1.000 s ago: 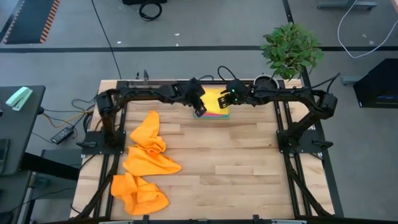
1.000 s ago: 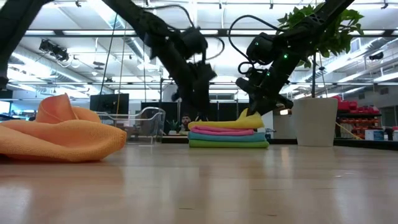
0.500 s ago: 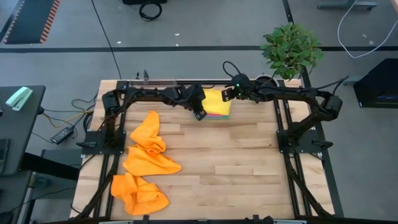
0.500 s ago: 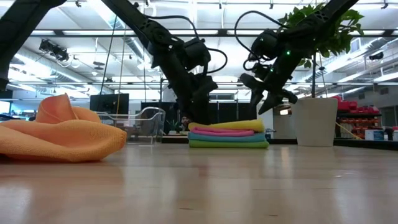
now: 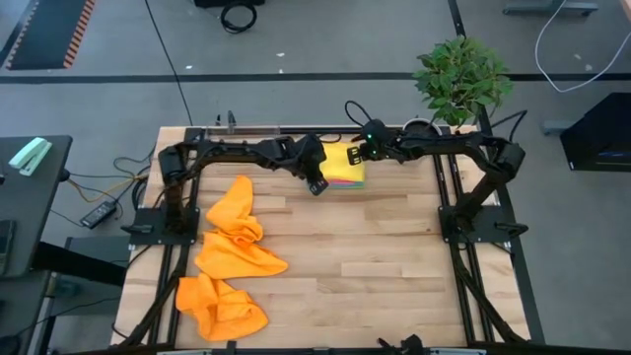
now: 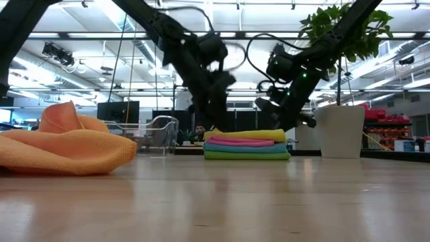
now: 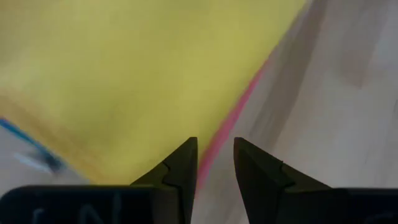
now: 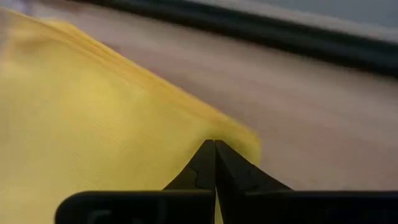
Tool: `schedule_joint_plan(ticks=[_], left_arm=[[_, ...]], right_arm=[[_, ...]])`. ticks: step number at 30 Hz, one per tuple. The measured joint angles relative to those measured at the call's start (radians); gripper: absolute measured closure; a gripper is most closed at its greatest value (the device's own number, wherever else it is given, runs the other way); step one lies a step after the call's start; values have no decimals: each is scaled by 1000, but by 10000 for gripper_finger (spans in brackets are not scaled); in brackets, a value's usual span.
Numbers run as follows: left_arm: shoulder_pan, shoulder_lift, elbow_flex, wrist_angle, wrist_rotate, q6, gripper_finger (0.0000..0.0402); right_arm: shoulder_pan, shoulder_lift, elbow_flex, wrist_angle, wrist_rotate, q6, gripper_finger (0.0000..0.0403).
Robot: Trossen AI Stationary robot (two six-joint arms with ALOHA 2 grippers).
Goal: Fold microfiber towels
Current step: Stack the folded yellow towel on the pink towel
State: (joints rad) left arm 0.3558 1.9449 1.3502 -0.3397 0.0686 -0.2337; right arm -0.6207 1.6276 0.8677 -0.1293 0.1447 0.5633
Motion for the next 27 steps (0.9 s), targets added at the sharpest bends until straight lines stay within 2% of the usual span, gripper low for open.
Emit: schedule_joint_plan(ticks=[4,8,11,15,19,22,27], left_arm=[[15,-52,28,-3,-101,80,299],[54,-66,93,6,-185,187,311],[102,-22,134,7,-161,240,325],[159,51,162,-9,-59,244,345],[171,84,164,-9,-1,247,362],[167,92,163,-7,-6,294,374],[174,101,163,-19,-122,307,390]], right_arm=[[8,-33,0,49,-24,-44,398],[26,-120,2,-6,-34,-24,398],[71,-170,2,-65,-84,31,399],[187,-171,2,-87,-107,79,399],[278,-157,-1,-102,-26,126,400],[320,-157,0,-92,30,152,400],[360,-158,0,-104,35,161,400]])
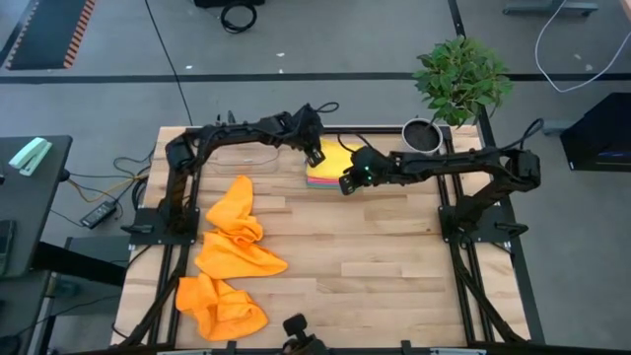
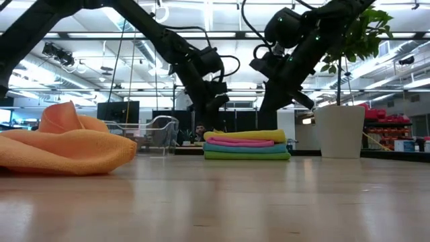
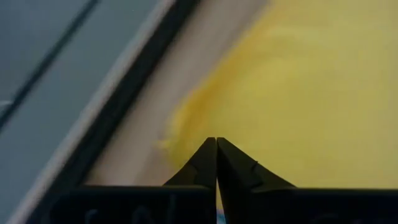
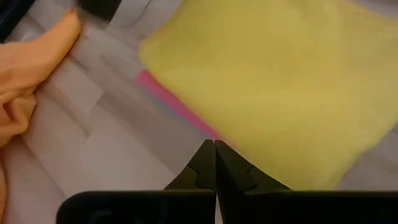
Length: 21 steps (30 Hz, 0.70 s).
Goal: Fold microfiber towels
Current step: Stack the folded yellow towel on the pink towel, then fold the middle orange towel
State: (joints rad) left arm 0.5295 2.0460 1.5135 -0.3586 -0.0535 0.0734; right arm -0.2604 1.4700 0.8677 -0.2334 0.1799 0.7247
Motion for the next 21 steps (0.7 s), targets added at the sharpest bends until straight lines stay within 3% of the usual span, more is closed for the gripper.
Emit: schedule_joint_plan(ticks=[7,12,21], left_arm=[[-5,-103,2,-50,-73,-15,380],[-62,-198,1,-249,-75,-99,355],[-354,-292,0,-709,-33,-326,335]], right_arm=[[145,-8,0,-17,-4,58,400],[309,-8,0,-10,9,110,398],[592,-8,0,0,91,152,393]])
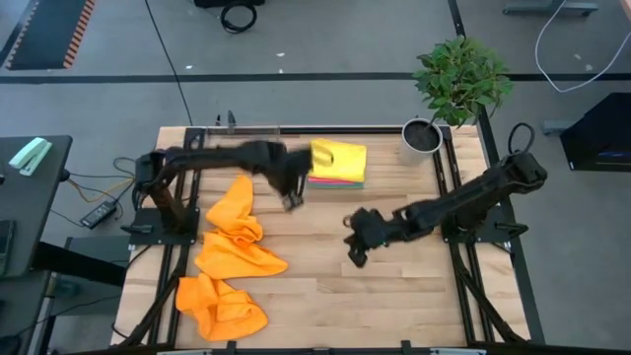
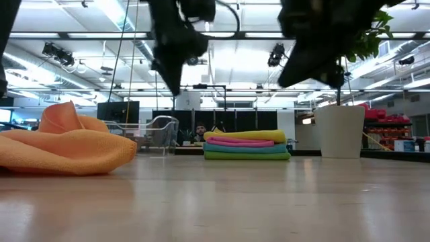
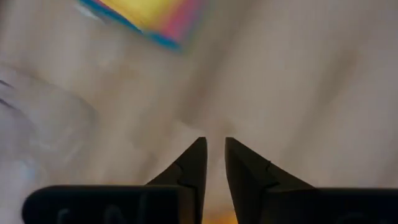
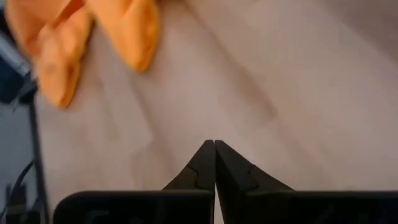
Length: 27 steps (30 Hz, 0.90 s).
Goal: Fold microfiber towels
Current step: Fold the middle orange towel
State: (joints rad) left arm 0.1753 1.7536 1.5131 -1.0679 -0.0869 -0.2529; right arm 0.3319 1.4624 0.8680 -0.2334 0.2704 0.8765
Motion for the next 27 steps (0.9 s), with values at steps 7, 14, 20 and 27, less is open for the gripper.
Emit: schedule_joint_plan(ticks=[7,14,20,27], left_arm=[[-354,-67,-115,-61,-1,-337,335],[-672,-118,-256,-54,-2,-808,329],[-807,-118,-353,74,-2,-787,298],[-869,-118,-430,70,40,-626,208]], right_arm=[[177,0,0,-3,76,36,392],[275,0,0,24,164,80,392],[256,1,0,22,173,90,391],[215,1,0,23,173,125,391]])
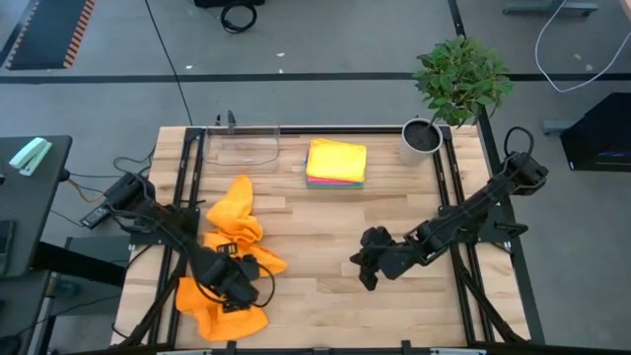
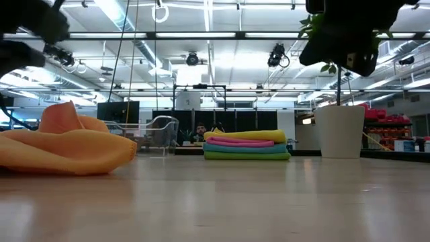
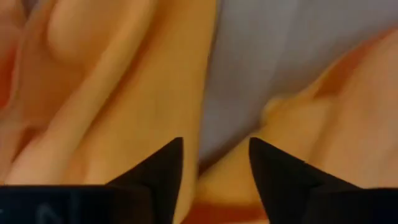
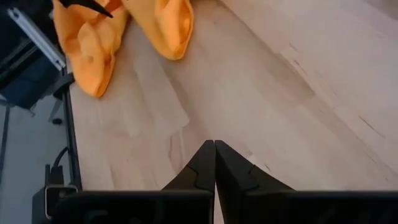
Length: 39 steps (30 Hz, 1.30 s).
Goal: Fold microfiber towels
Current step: Fold the middle orange towel
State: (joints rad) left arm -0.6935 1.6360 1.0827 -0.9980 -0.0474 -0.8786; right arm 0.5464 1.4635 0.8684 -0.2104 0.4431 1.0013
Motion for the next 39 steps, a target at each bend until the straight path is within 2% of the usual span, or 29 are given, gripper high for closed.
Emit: schedule_joint_plan(ticks=[4,9,12,15,18,19,22,28,32,34,36,39], left_arm=[[-14,0,-43,-53,-8,11,164],[3,0,-176,68,-29,60,147],[49,-4,-237,122,-17,24,165],[97,1,-223,102,-18,10,232],[148,2,-127,98,-38,82,351],[165,2,-80,103,-39,111,375],[207,2,106,92,-66,214,382],[283,0,500,137,-226,407,392],[335,-2,614,274,-247,395,390],[350,-2,603,338,-248,355,393],[352,-2,536,385,-249,286,394],[350,0,318,438,-234,114,393]], right_arm=[[-20,0,0,0,2,23,391],[-35,0,0,0,24,58,391],[-33,0,0,0,33,65,391],[-27,0,0,-8,36,65,391],[-26,0,0,-28,35,65,391],[-26,-2,0,-35,35,65,391],[-8,-41,0,-70,46,65,391],[63,-238,0,-239,170,65,391],[97,-393,0,-386,216,98,391],[106,-457,0,-441,217,144,391],[111,-494,0,-494,213,202,391],[111,-499,0,-574,210,290,392]])
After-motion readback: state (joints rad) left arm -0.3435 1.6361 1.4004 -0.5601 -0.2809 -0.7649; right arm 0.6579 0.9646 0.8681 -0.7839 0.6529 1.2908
